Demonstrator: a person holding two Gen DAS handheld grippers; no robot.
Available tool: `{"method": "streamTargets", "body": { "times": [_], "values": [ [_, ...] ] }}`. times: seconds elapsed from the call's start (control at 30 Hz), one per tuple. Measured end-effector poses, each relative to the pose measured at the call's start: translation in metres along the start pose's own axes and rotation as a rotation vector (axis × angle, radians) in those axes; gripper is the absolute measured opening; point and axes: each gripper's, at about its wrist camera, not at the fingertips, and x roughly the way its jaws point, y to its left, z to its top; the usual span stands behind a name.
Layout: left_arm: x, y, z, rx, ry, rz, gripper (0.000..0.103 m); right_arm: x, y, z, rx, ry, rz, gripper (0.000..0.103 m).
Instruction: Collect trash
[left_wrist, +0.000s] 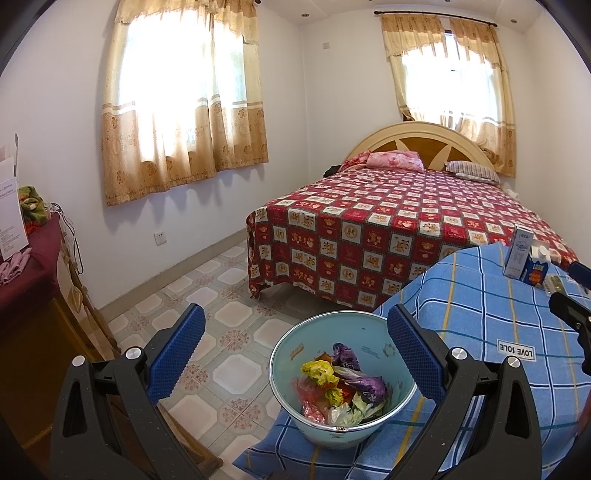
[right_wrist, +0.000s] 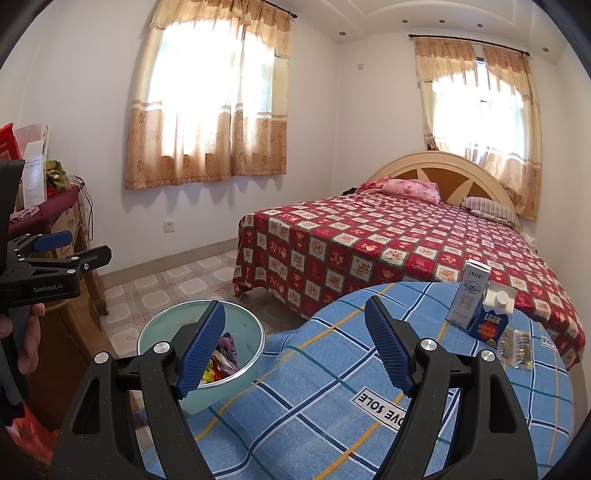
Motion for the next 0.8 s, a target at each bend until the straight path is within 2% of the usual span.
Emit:
{"method": "streamTargets", "body": {
  "times": [0.53, 0.8],
  "values": [
    [0.007, -0.009, -0.005, 0.026, 0.017, -0.010, 0.097, 0.001, 0.002, 0.000, 0.001, -0.002, 0.001, 0.080],
    [0.006, -0.011, -0.009, 0.035, 0.001, -0.001, 0.097, 0.003, 0.003, 0.000, 0.003, -0.001, 0.003, 0.080]
  ]
}}
